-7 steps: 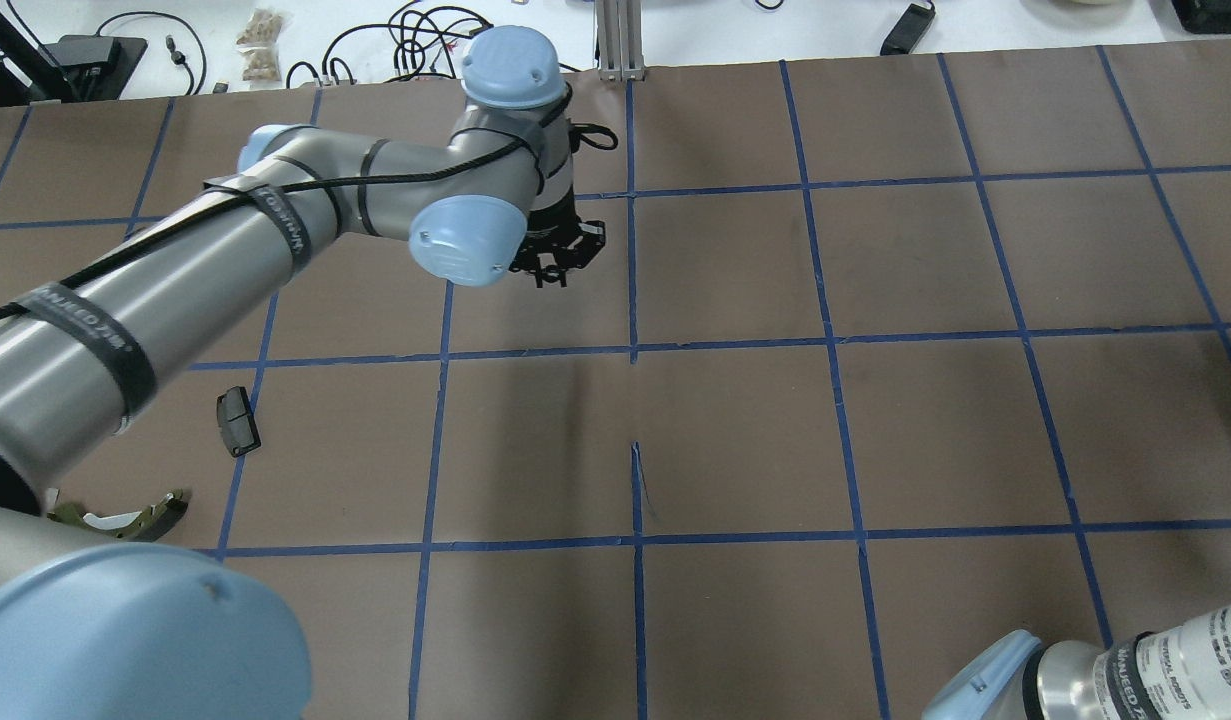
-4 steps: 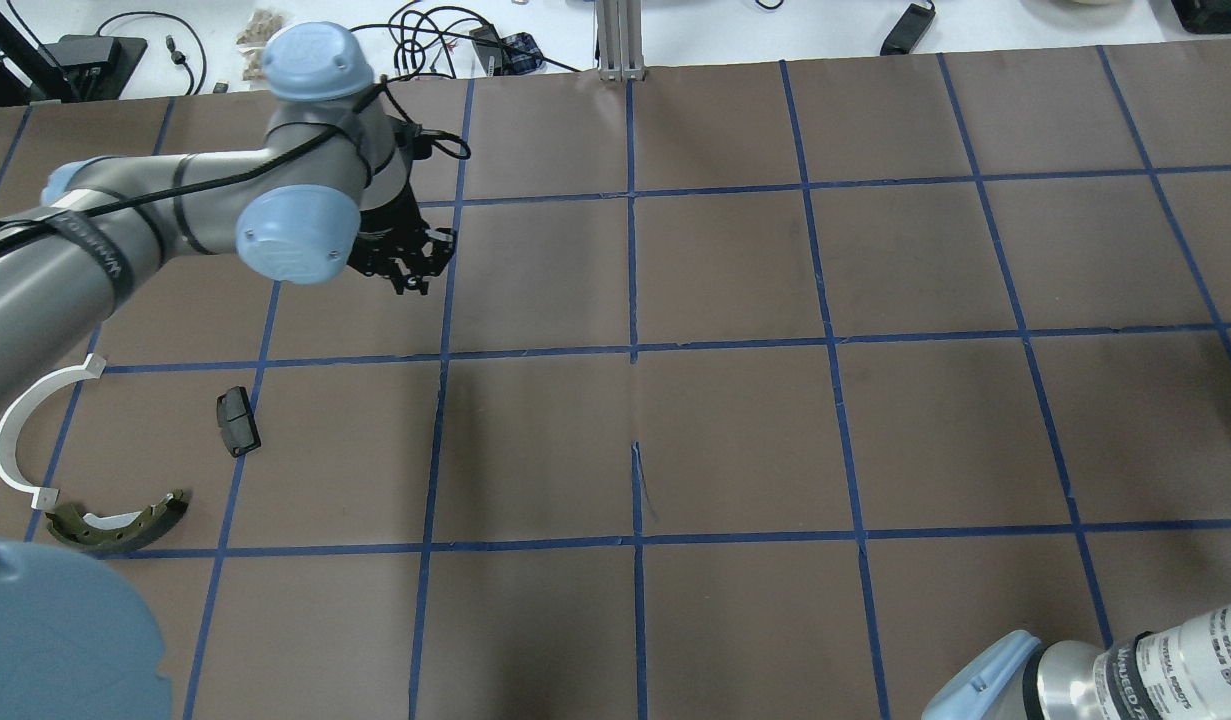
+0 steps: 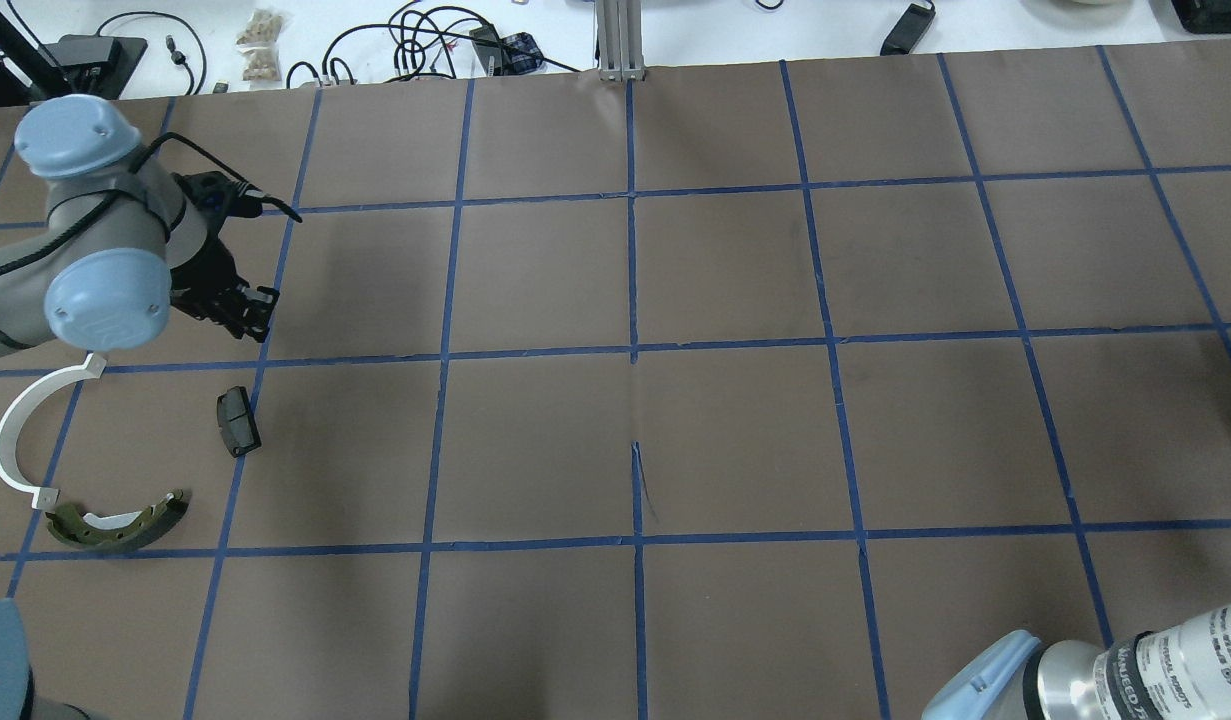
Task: Place bearing gear from tray to pile
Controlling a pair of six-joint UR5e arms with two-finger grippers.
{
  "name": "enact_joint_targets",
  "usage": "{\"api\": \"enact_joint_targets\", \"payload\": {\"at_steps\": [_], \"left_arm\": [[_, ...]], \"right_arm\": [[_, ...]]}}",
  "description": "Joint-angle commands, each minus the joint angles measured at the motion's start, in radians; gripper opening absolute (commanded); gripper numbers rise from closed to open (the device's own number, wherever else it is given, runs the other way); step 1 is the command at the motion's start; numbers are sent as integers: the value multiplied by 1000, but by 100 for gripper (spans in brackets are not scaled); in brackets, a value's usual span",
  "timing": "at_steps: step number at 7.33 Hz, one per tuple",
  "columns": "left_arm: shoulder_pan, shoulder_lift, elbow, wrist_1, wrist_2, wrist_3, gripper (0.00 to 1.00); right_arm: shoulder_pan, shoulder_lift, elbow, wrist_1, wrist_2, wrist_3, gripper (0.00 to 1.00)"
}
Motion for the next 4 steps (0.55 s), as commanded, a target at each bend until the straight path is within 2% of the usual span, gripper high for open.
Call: {"api": "enact_joint_targets", "payload": {"at_steps": [1,2,4], "left_arm": [[197,5,-45,66,-34,198,0],[249,-13,-89,73,-98,209,0],[263,-12,-169,183,-92,209,0]], "right_arm": [[0,-1,0,0,0,0,35],[0,-3,-1,-1,-2,0,27],[0,-6,-3,-3,-3,2,17]]}}
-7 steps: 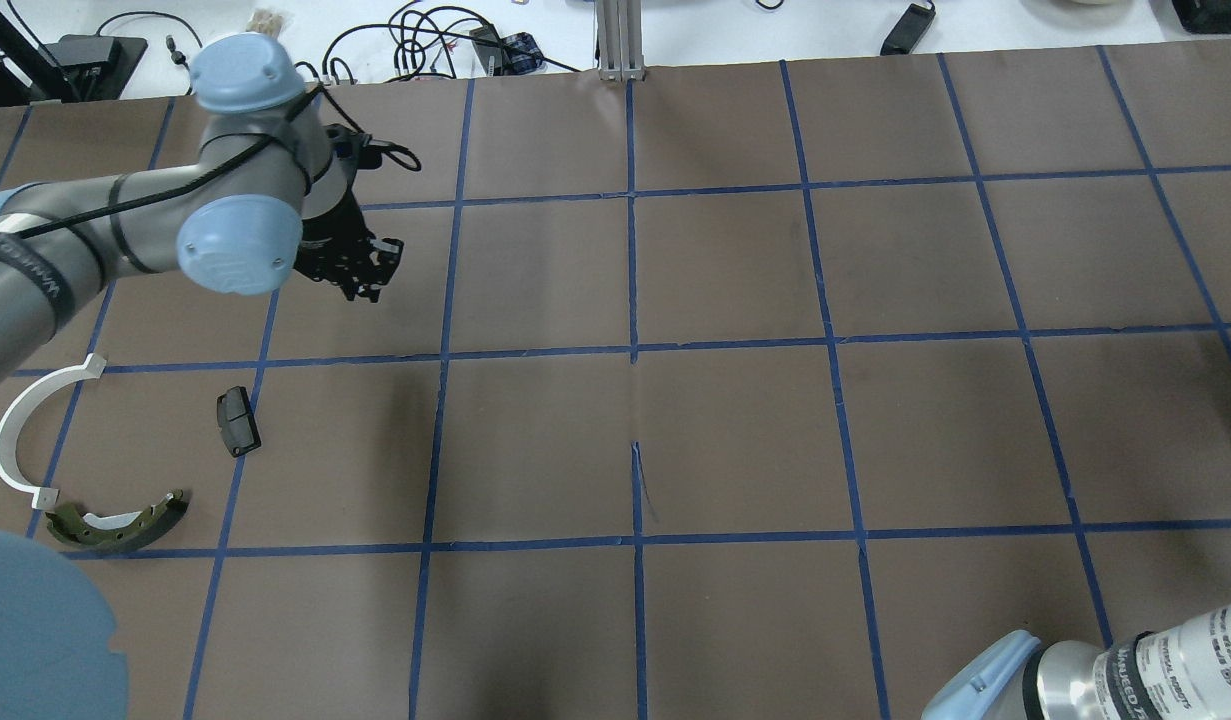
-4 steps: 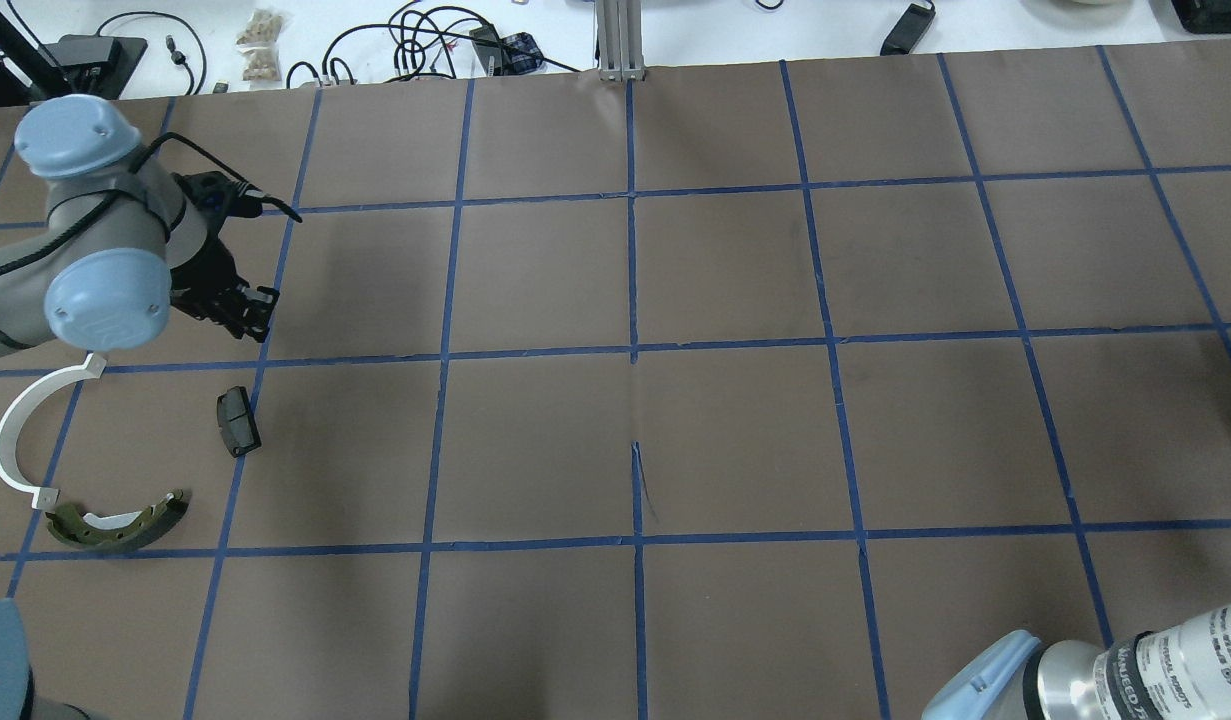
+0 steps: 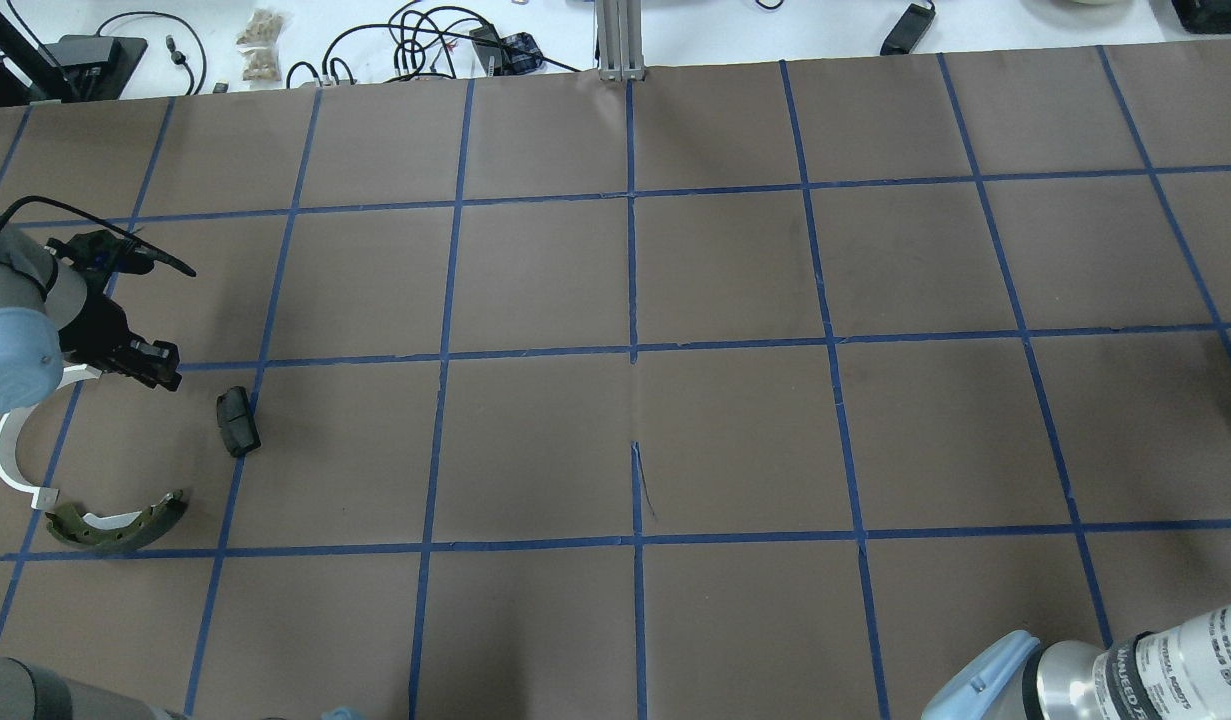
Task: Place bearing gear from tray to pile
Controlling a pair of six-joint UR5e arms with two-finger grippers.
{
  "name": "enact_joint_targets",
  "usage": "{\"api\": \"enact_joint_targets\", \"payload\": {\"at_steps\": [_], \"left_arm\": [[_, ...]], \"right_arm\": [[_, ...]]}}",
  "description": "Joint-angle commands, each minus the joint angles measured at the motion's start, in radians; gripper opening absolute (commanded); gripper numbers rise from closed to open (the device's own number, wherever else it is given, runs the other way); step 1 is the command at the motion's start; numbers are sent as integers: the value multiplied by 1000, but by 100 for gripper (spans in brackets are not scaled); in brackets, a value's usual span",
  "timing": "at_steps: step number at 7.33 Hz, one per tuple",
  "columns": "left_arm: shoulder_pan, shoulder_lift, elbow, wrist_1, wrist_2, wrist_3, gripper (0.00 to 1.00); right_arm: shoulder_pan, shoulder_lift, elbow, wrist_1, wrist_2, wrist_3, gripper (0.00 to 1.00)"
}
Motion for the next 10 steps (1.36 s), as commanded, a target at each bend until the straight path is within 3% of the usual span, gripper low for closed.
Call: {"api": "enact_joint_targets", "payload": {"at_steps": [1,3,4,5,8,10], "left_arm": [[22,-14,-78,110,-3,0,0],[19,14,-94,132,-3,-24,77],[1,35,-86,123,-6,-59,92],[-33,70,-70,100,-6,-63,92],[-130,156,18,-136,-1,-191,92],[-185,192,21,-170,2,-292,92]], "right_arm": [[2,-10,-7,-1,0,16,16],[15,-89,2,23,-1,127,15],[44,-139,15,91,-9,254,16],[90,-200,40,136,-15,373,16],[294,-381,217,140,-1,832,16],[554,-426,259,120,0,1287,16]]}}
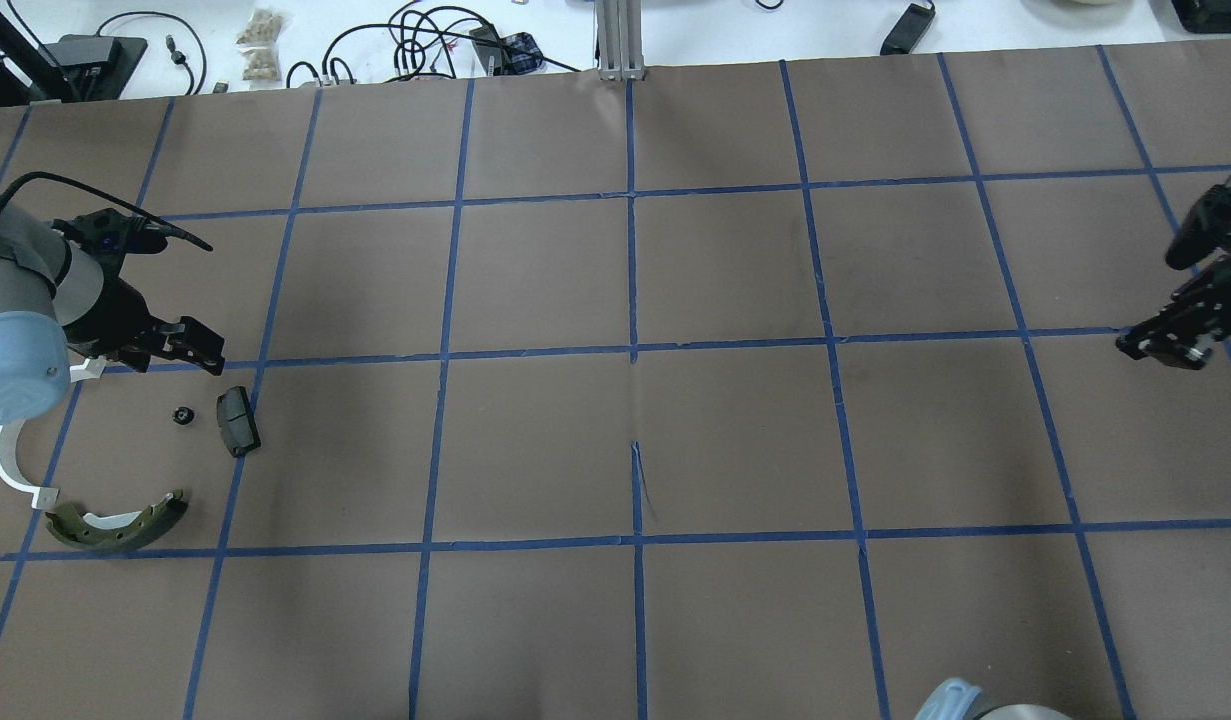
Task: Place bearing gear from tray to pile
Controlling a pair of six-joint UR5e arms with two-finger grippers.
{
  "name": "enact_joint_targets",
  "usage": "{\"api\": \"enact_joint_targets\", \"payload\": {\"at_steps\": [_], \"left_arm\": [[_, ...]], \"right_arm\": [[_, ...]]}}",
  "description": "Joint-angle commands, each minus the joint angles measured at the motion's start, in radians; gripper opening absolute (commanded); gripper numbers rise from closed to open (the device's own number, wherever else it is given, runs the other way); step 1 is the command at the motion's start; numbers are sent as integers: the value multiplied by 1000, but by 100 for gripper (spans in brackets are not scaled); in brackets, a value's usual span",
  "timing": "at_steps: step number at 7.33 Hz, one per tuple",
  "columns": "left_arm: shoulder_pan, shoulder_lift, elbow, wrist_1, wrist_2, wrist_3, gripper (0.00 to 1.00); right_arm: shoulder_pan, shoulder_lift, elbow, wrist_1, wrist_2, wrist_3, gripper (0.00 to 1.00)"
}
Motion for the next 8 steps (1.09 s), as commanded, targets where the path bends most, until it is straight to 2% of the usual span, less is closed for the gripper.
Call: {"api": "enact_joint_targets", "payload": {"at_steps": [1,3,6,8], "left_arm": [[-95,40,11,-44,48,-87,92],[-184,63,14,-58,56,-241,92],[-215,57,56,-130,47,-260,92],[-222,55,74,-165,41,-292,92]], "right_arm": [[299,-24,28,-35,0,494,16],[493,26,23,-182,1,895,16],[801,184,-10,-513,-6,1462,17],[922,284,-87,-523,-37,1666,17]]}}
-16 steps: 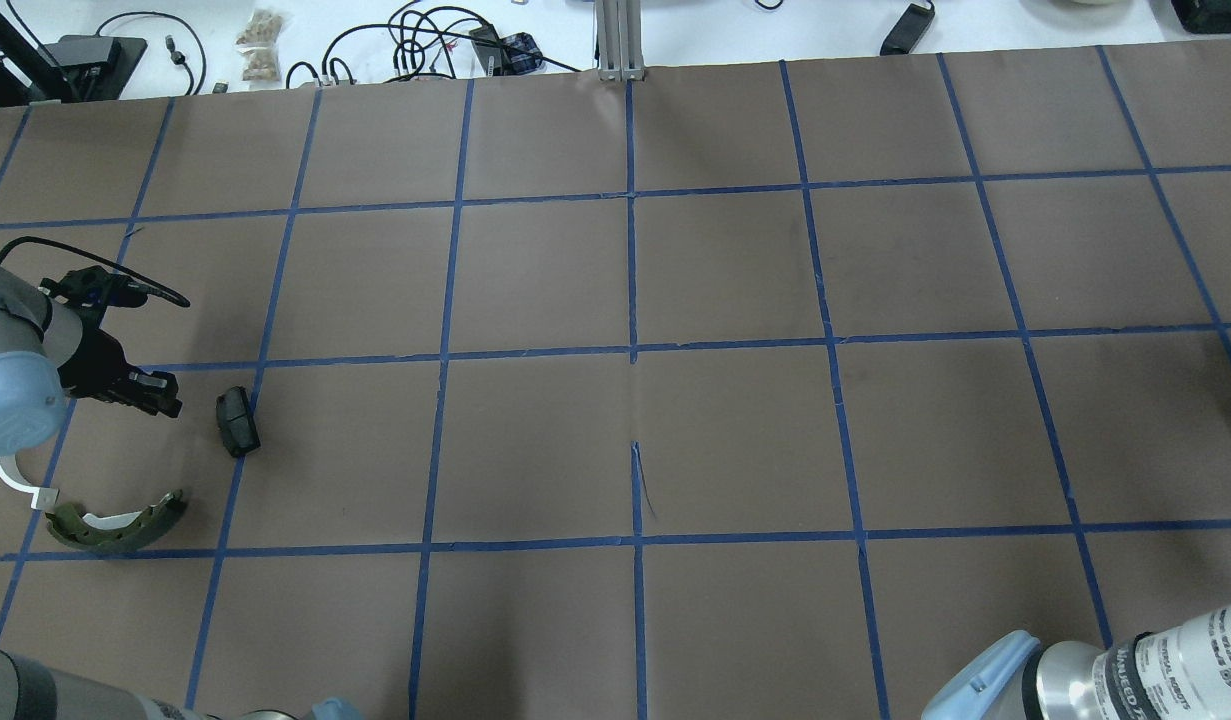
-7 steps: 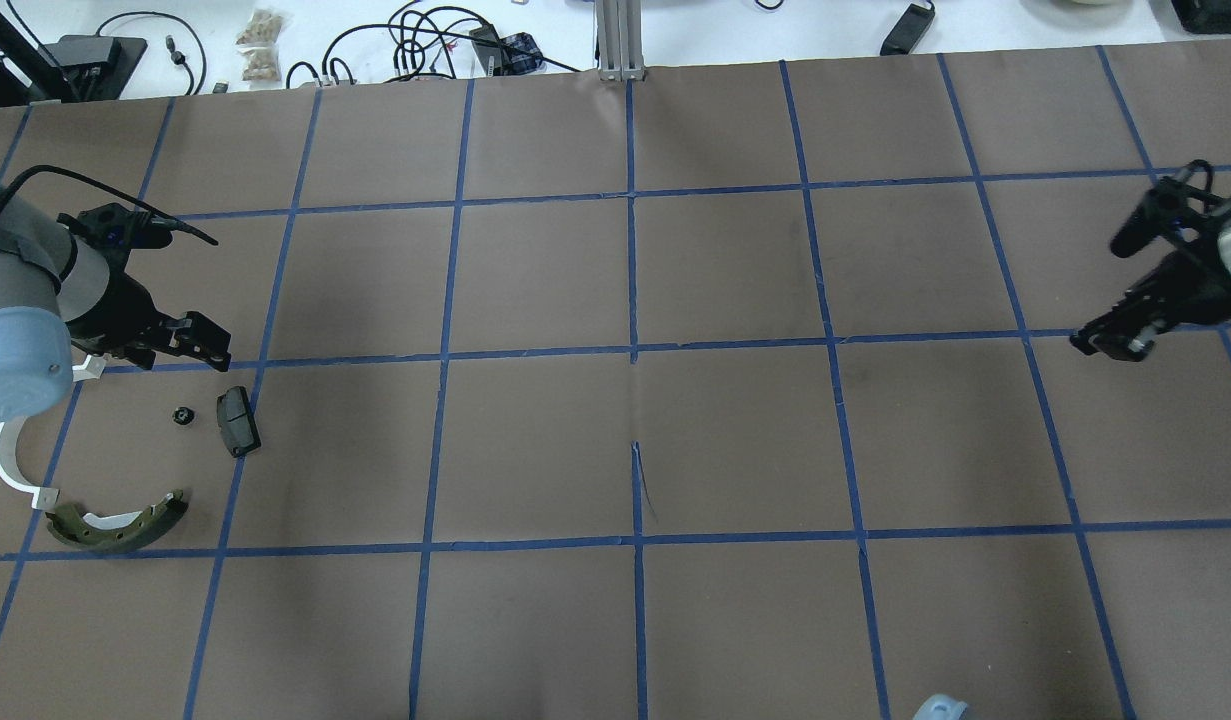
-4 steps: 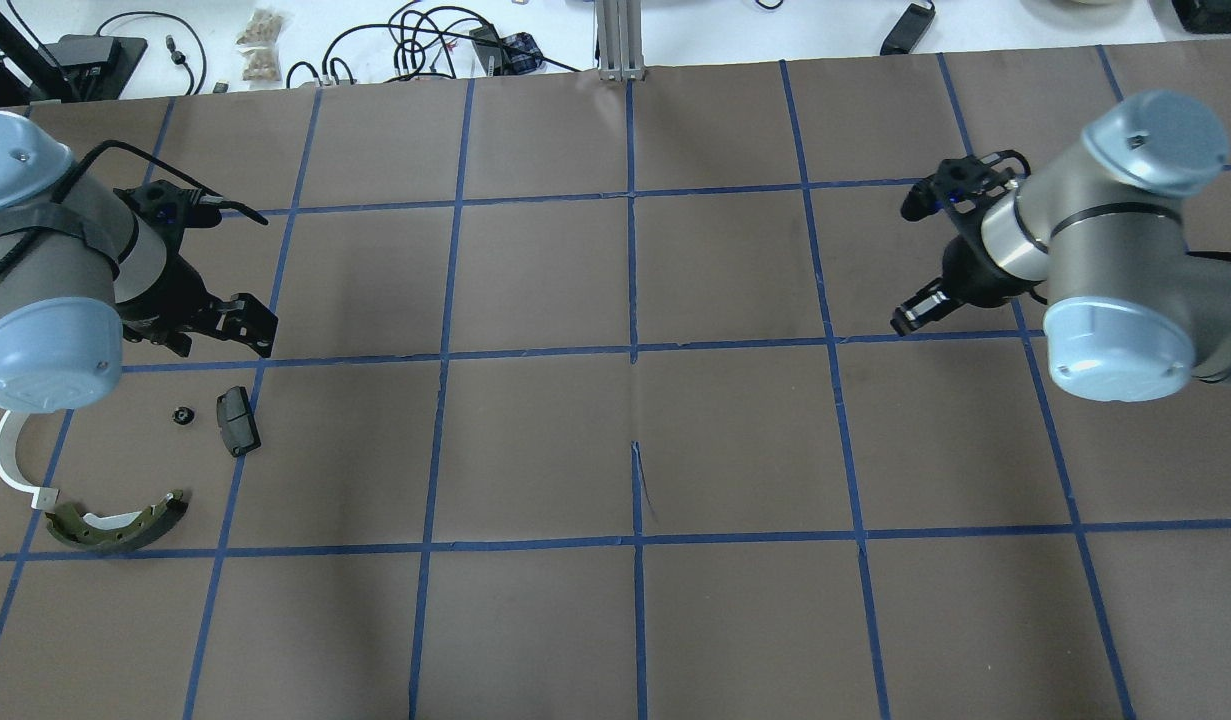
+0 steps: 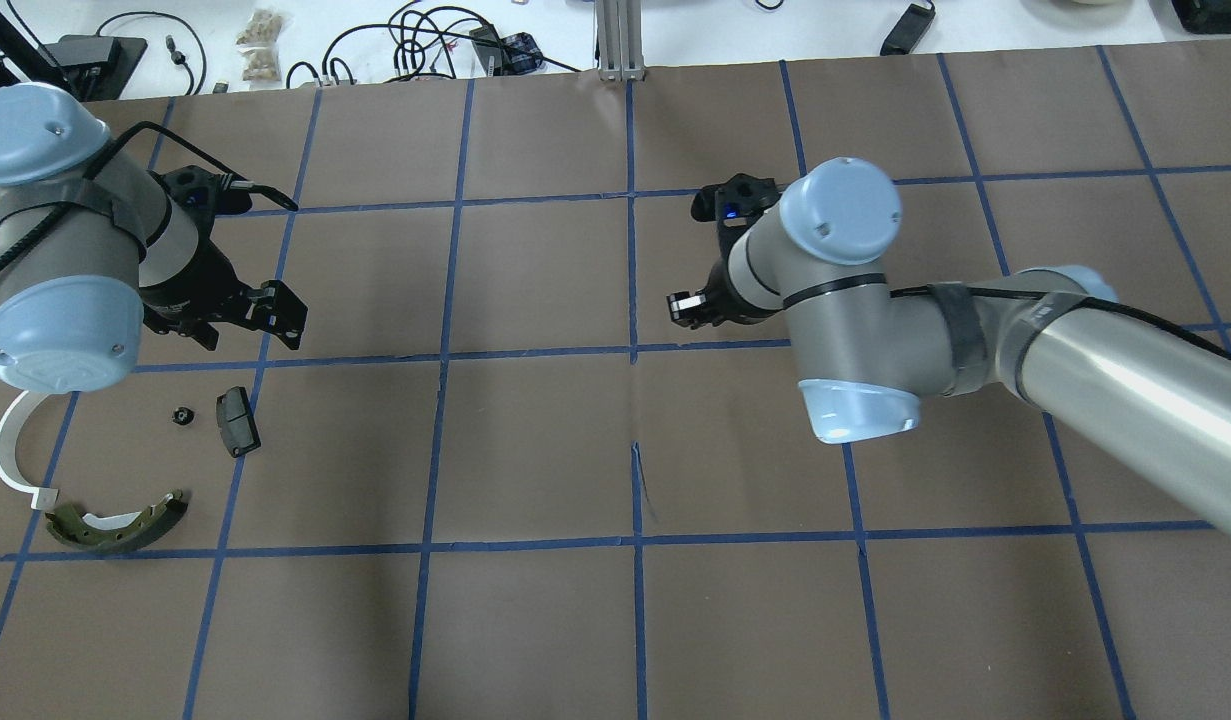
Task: Place bearing gear from tray to pile
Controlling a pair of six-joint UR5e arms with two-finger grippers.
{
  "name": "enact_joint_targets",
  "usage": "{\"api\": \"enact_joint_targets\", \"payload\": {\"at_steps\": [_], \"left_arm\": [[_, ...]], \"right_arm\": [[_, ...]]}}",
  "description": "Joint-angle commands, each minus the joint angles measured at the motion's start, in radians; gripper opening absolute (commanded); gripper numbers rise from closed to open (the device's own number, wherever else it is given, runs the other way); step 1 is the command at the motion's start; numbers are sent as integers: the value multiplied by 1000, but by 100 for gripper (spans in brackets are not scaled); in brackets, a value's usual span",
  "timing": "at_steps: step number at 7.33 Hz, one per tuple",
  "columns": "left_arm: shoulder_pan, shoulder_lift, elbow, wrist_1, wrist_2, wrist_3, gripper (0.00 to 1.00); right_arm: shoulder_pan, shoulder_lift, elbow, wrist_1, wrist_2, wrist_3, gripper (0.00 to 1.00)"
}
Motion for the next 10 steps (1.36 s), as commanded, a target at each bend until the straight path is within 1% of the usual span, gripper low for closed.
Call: {"api": "enact_joint_targets", "payload": {"at_steps": [1,2,3,4,6,7,8,9,10], "left_arm": [[-5,-2,12,-22,-6,-32,92],[-5,0,12,-24,-15,-32,92],[-5,0,12,-24,-20,-32,92],[-5,0,12,-24,-23,-32,92],[-11,8,12,-28,-51,-41,92],[-78,8,18,-31,-60,-109,95],[-182,-23,65,-33,-60,-197,95],[-301,-66,125,-33,-63,-276,96],[-404,-112,179,-48,-65,-379,97]], "right_arm": [[89,103,-73,-23,-23,216,17],[89,129,-76,-24,-19,224,18],[89,135,-77,-24,-8,227,52],[89,140,-77,-23,-6,227,99],[74,129,-113,0,-25,189,100],[42,100,-153,66,-84,107,100],[-3,33,-208,238,-115,12,100],[-38,-44,-274,410,-118,-29,100],[-73,-99,-334,554,-173,-53,100]]}}
